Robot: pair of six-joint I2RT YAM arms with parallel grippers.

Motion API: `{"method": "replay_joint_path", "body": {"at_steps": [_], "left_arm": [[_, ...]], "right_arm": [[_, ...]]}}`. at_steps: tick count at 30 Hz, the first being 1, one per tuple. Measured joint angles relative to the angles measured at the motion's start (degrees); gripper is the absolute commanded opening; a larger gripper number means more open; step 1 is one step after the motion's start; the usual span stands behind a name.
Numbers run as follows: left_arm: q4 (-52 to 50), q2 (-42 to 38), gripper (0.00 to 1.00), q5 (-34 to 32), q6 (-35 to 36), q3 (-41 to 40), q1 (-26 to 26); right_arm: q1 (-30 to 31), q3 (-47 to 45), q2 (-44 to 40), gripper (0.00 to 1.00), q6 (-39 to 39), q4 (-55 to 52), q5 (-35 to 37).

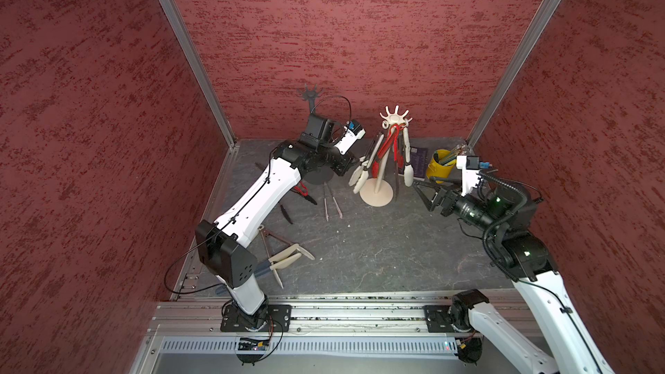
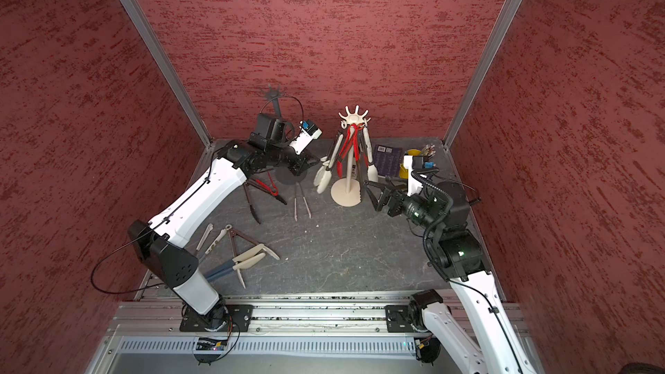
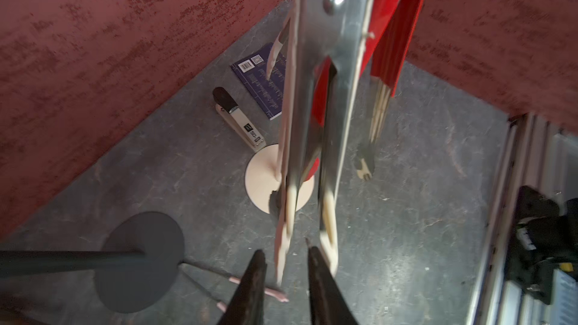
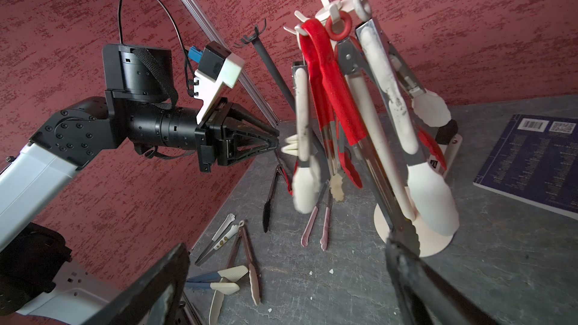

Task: Hang food tongs on kitchen utensil racks
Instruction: Hang the food tongs on the rack.

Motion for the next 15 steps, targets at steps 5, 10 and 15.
{"method": "replay_joint_path", "body": {"at_steps": [5,10,15], "left_arm": [[3.5,0.2,0.69,-2.2,-2.5,-1.2,1.2],[8.7,-1.6,0.85,-2.1,-6.4,-5.3,2.6],[13.1,-7.1,0.96,0.5,-12.7,-12.4,4.9]], "right_arm": [[0.0,0.0,0.0,0.99,0.0,-0.6,0.0],[0.0,0.0,-0.1,0.99,0.0,-1.2,0.1],[0.0,0.0,-0.2,0.99,0.0,-1.6,0.3]]}}
